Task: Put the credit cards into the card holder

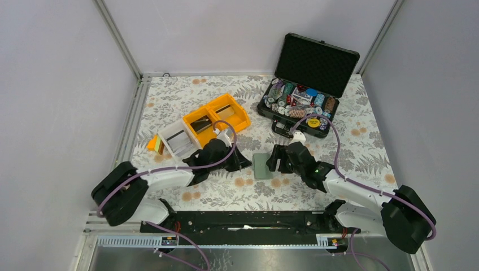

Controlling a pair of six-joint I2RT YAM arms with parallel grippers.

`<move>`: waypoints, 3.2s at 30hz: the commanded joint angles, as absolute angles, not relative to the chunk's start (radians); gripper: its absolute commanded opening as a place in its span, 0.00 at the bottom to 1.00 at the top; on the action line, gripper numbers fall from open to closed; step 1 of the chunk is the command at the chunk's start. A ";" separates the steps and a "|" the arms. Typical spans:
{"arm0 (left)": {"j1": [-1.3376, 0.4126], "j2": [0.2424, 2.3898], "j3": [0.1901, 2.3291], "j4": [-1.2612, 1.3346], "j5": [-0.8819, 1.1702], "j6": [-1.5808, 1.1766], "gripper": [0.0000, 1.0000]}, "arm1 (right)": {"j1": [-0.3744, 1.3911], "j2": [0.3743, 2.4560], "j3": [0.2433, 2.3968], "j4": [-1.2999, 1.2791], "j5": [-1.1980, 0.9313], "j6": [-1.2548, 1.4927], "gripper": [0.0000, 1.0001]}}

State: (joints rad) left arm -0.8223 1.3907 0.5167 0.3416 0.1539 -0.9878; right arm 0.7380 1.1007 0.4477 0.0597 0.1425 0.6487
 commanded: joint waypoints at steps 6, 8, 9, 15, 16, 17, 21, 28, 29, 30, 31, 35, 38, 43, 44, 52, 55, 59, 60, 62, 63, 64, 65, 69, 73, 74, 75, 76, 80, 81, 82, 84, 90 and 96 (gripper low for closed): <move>-0.789 1.160 0.591 0.139 0.313 -0.743 0.00 | 0.740 1.082 0.501 0.102 0.027 0.557 0.94; -0.784 1.140 0.609 0.109 0.328 -0.728 0.00 | 0.742 1.098 0.490 0.169 -0.055 0.582 0.96; -0.782 1.131 0.612 0.104 0.335 -0.728 0.00 | 0.745 1.104 0.488 0.196 -0.082 0.600 0.96; -0.776 1.101 0.616 0.104 0.331 -0.728 0.00 | 0.760 1.127 0.494 0.258 -0.132 0.671 0.92; -0.772 1.102 0.614 0.098 0.324 -0.726 0.00 | 0.760 1.129 0.494 0.254 -0.122 0.669 0.91; -0.767 1.105 0.611 0.087 0.320 -0.726 0.00 | 0.760 1.134 0.494 0.241 -0.108 0.662 0.89; -0.742 1.087 0.581 0.037 0.268 -0.765 0.00 | 0.762 1.150 0.488 0.209 -0.104 0.643 0.77; -0.677 1.002 0.517 -0.132 0.157 -0.819 0.00 | 0.774 1.192 0.475 0.243 -0.153 0.662 0.56; -0.673 0.994 0.515 -0.160 0.148 -0.820 0.00 | 0.778 1.199 0.475 0.251 -0.158 0.667 0.55; -0.669 0.984 0.513 -0.190 0.128 -0.822 0.00 | 0.781 1.206 0.477 0.257 -0.162 0.671 0.53; -0.667 0.975 0.511 -0.217 0.114 -0.822 0.00 | 0.783 1.215 0.480 0.262 -0.163 0.674 0.50; -0.660 0.934 0.508 -0.313 0.065 -0.823 0.00 | 0.801 1.260 0.501 0.276 -0.161 0.675 0.47; -0.657 0.907 0.514 -0.386 0.009 -0.827 0.00 | 0.812 1.300 0.529 0.284 -0.153 0.680 0.45; -0.646 0.900 0.528 -0.475 -0.067 -0.841 0.00 | 0.830 1.382 0.577 0.315 -0.169 0.680 0.41; -0.645 0.910 0.535 -0.500 -0.081 -0.843 0.00 | 0.836 1.400 0.593 0.316 -0.171 0.677 0.41; -0.642 0.949 0.554 -0.539 -0.097 -0.844 0.00 | 0.855 1.488 0.657 0.257 -0.091 0.698 0.41; -0.643 0.965 0.558 -0.541 -0.096 -0.838 0.00 | 0.856 1.485 0.645 0.251 -0.085 0.706 0.42; -0.641 0.977 0.558 -0.542 -0.101 -0.833 0.00 | 0.856 1.462 0.621 0.243 -0.062 0.713 0.45; -0.641 0.977 0.559 -0.542 -0.103 -0.833 0.00 | 0.856 1.455 0.617 0.242 -0.057 0.713 0.45; -0.640 0.979 0.561 -0.541 -0.104 -0.832 0.00 | 0.856 1.451 0.615 0.235 -0.051 0.711 0.45; -0.641 0.980 0.561 -0.542 -0.106 -0.832 0.00 | 0.856 1.451 0.613 0.235 -0.050 0.711 0.46; -0.641 0.981 0.562 -0.542 -0.106 -0.831 0.00 | 0.856 1.454 0.611 0.238 -0.054 0.714 0.46; -0.641 0.982 0.563 -0.543 -0.107 -0.830 0.00 | 0.856 1.458 0.609 0.243 -0.057 0.716 0.46; -0.641 0.982 0.562 -0.545 -0.110 -0.825 0.00 | 0.856 1.468 0.608 0.263 -0.086 0.717 0.44; -0.641 0.982 0.561 -0.545 -0.111 -0.820 0.00 | 0.856 1.471 0.596 0.326 -0.150 0.722 0.41; -0.641 0.982 0.561 -0.546 -0.111 -0.818 0.00 | 0.856 1.477 0.597 0.340 -0.166 0.722 0.40; -0.641 0.982 0.560 -0.545 -0.112 -0.816 0.00 | 0.856 1.484 0.598 0.350 -0.179 0.725 0.39; -0.641 0.980 0.559 -0.545 -0.112 -0.814 0.00 | 0.856 1.493 0.597 0.360 -0.187 0.729 0.37; -0.641 0.972 0.563 -0.546 -0.108 -0.807 0.00 | 0.856 1.525 0.590 0.402 -0.212 0.750 0.29; -0.641 0.969 0.564 -0.546 -0.107 -0.806 0.00 | 0.856 1.529 0.587 0.416 -0.216 0.757 0.28; -0.641 0.967 0.564 -0.547 -0.108 -0.804 0.00 | 0.856 1.531 0.581 0.425 -0.219 0.764 0.27; -0.641 0.963 0.567 -0.548 -0.106 -0.800 0.00 | 0.856 1.534 0.576 0.436 -0.222 0.773 0.25; -0.640 0.955 0.584 -0.555 -0.101 -0.779 0.02 | 0.856 1.528 0.571 0.475 -0.233 0.794 0.15; -0.640 0.943 0.589 -0.551 -0.096 -0.768 0.07 | 0.874 1.557 0.617 0.512 -0.262 0.782 0.15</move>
State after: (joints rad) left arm -0.6460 0.9642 0.5488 -0.5636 -0.0872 -0.7868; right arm 0.8513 1.5291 0.5728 0.4465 -0.2306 0.7834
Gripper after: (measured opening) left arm 0.066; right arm 0.153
